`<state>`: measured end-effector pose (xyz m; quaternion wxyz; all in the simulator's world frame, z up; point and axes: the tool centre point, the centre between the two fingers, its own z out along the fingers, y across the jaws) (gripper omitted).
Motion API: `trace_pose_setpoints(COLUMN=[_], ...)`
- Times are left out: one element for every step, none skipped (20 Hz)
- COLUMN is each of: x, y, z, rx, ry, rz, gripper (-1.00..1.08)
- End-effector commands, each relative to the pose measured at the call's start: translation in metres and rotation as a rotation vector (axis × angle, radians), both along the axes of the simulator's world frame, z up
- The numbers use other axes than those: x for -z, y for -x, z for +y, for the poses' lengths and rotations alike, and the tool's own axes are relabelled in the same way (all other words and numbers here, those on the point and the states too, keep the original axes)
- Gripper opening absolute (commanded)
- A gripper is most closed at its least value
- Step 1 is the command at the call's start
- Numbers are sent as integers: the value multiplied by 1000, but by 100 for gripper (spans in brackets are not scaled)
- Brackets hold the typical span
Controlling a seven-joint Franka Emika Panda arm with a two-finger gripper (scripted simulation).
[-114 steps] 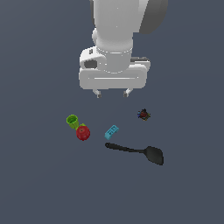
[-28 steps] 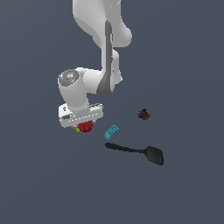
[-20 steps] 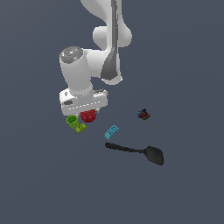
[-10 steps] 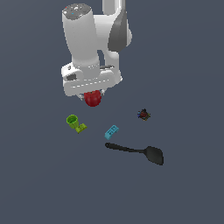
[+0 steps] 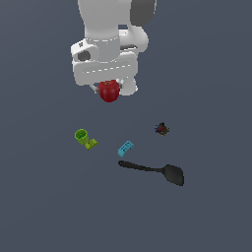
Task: Pick up a designated object from a clutter of objects.
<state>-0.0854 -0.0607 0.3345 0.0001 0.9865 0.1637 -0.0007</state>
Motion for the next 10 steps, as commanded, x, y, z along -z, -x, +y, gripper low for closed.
trace_pose_setpoints(x=[-14,-18,-22,-25,-28,-30,-32,-33,-33,-34], y=[3,4,5,6,6,6,7,7,7,7], z=[4,6,7,8,9,9,10,10,10,11], rx=[0,0,0,0,1,1,1,1,1,1], ry=[0,0,0,0,0,0,0,0,0,0], rz=[-1,-1,-1,-1,-1,-1,-1,-1,-1,-1], gripper=[-100,-100,-100,-100,-100,-100,-100,-100,-100,-100])
